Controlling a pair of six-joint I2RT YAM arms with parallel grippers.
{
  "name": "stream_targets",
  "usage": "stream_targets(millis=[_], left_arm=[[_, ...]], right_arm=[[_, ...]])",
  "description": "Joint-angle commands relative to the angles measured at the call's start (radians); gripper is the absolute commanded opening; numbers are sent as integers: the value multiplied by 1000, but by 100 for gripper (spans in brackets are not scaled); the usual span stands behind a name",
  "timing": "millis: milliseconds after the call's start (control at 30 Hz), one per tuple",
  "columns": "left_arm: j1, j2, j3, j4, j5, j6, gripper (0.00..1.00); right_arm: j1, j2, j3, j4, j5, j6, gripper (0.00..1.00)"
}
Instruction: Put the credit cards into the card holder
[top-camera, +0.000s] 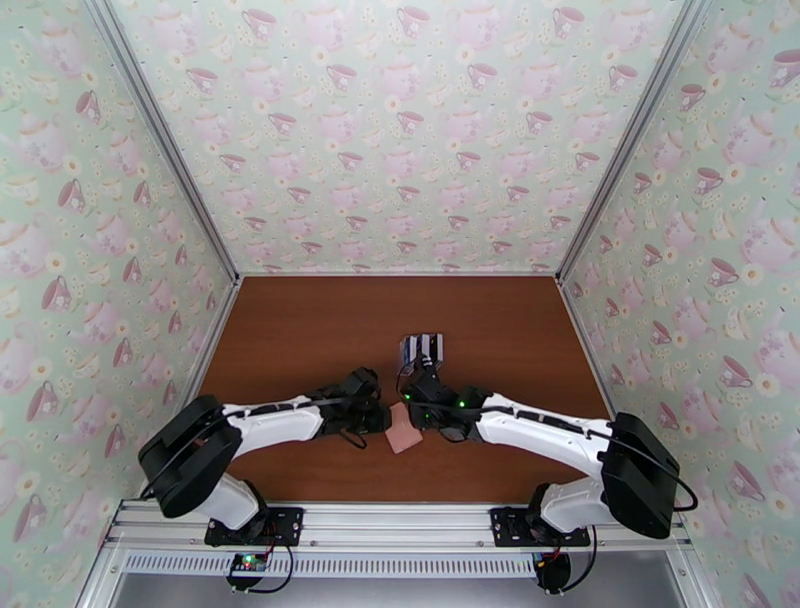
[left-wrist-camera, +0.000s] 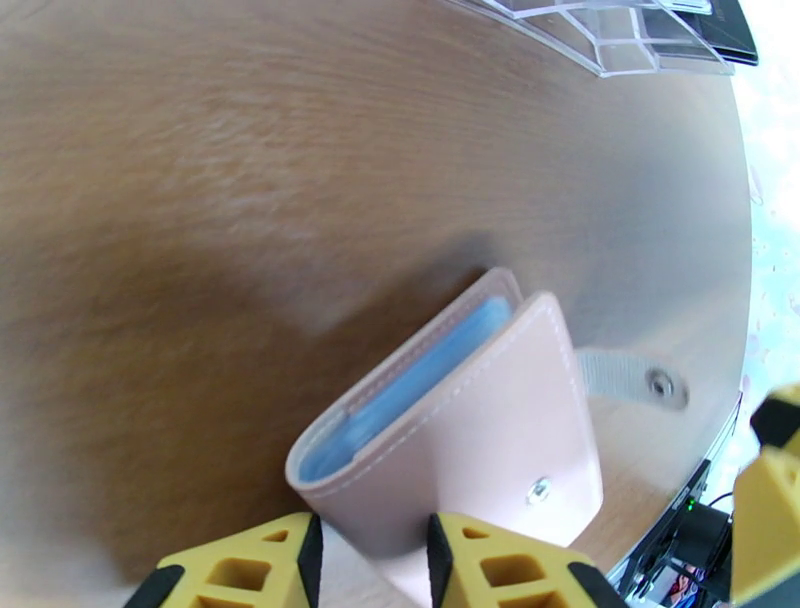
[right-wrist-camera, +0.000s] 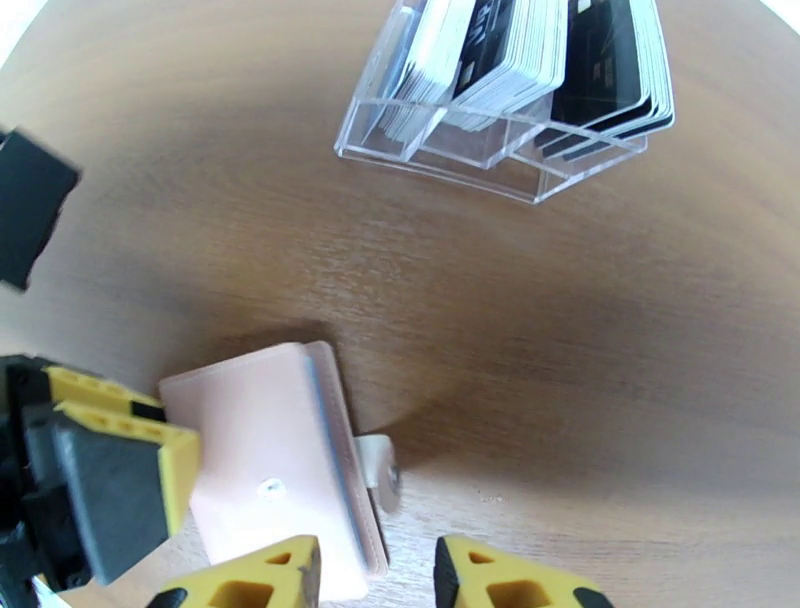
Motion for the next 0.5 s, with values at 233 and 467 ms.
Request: stream_targets(millis=[233, 467], left_arm=[[-6, 92, 115, -31, 41, 55, 35], [-10, 44, 86, -59, 42, 50, 35]], right_arm=[[-38, -51, -47, 12, -44, 13, 35], [-44, -51, -81, 31, -75, 29, 33]])
